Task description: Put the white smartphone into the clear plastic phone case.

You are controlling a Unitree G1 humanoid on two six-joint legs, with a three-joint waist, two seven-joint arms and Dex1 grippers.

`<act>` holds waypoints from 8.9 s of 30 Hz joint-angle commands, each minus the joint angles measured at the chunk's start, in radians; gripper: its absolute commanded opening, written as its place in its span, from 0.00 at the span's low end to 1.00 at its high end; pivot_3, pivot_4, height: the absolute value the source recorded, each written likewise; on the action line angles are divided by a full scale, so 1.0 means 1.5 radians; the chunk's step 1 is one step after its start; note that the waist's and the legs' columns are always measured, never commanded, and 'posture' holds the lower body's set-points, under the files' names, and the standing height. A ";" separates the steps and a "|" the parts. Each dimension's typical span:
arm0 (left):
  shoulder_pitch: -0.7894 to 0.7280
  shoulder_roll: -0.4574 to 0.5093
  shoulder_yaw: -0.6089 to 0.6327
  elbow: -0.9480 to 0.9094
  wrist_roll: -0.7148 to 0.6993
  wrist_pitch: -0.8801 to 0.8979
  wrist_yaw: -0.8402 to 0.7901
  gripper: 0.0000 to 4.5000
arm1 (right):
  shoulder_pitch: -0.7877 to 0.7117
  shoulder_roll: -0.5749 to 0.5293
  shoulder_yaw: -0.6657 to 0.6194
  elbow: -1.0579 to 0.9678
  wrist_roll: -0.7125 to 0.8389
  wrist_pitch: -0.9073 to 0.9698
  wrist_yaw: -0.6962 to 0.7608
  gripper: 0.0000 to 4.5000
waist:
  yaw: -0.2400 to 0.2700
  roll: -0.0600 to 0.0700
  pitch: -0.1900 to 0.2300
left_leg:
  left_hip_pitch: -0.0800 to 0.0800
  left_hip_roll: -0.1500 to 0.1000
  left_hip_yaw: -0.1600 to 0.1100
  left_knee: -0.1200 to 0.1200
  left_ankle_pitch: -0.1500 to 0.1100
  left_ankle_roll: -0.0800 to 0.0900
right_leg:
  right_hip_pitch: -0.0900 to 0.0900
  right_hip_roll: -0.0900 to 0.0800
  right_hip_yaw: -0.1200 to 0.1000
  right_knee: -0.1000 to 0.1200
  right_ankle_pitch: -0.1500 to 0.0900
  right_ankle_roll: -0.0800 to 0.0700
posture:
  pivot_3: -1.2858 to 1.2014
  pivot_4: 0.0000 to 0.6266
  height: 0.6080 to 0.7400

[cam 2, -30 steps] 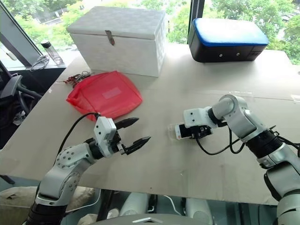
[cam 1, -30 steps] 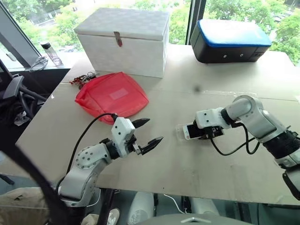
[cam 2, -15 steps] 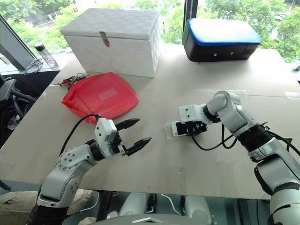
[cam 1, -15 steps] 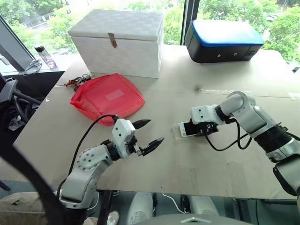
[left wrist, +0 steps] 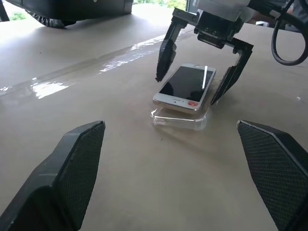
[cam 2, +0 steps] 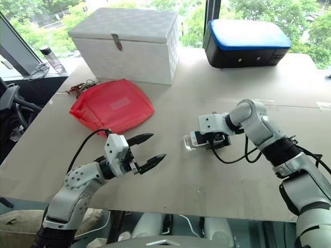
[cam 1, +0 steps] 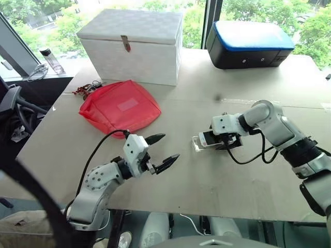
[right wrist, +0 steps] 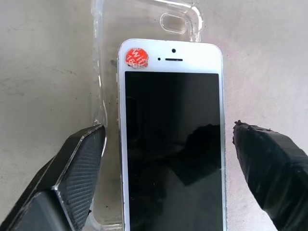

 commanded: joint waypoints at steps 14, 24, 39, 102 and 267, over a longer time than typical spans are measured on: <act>-0.041 -0.012 -0.017 0.061 0.014 -0.067 -0.027 1.00 | 0.075 -0.028 -0.135 -0.232 0.187 0.247 -0.033 0.19 | -0.003 0.002 0.001 | -0.012 0.000 0.000 -0.007 0.000 0.000 | -0.011 0.002 -0.002 -0.006 0.002 0.003 | 0.52 0.24 1.00; -0.029 -0.012 -0.015 0.040 0.012 -0.065 -0.021 1.00 | 0.115 -0.009 -0.049 -0.108 0.122 0.174 -0.092 0.01 | 0.001 0.002 0.001 | -0.011 0.000 0.001 -0.005 0.000 0.000 | -0.009 0.003 -0.003 -0.005 0.002 0.004 | 0.52 0.24 1.00; -0.032 -0.009 -0.012 0.046 0.010 -0.067 -0.025 1.00 | 0.194 0.003 -0.061 -0.166 0.166 0.199 -0.094 0.01 | 0.000 0.000 -0.001 | 0.004 0.000 -0.001 -0.005 0.000 0.000 | 0.006 0.004 -0.003 -0.006 0.001 0.004 | 0.52 0.24 1.00; 0.006 0.112 0.053 -0.009 -0.100 -0.006 -0.140 1.00 | 0.188 -0.012 -0.113 -0.158 0.186 0.172 -0.130 0.01 | -0.003 0.003 0.002 | -0.002 0.001 0.001 -0.006 0.000 0.000 | -0.001 0.003 -0.002 -0.005 0.001 0.004 | 0.52 0.24 1.00; -0.280 -0.072 -0.163 0.274 0.156 0.038 -0.119 0.01 | 0.358 -0.077 -0.151 -0.459 0.238 0.402 -0.322 0.00 | -0.002 0.002 -0.001 | 0.000 0.001 0.001 -0.003 0.000 0.000 | 0.002 0.010 0.000 -0.004 0.001 0.005 | 0.52 0.24 1.00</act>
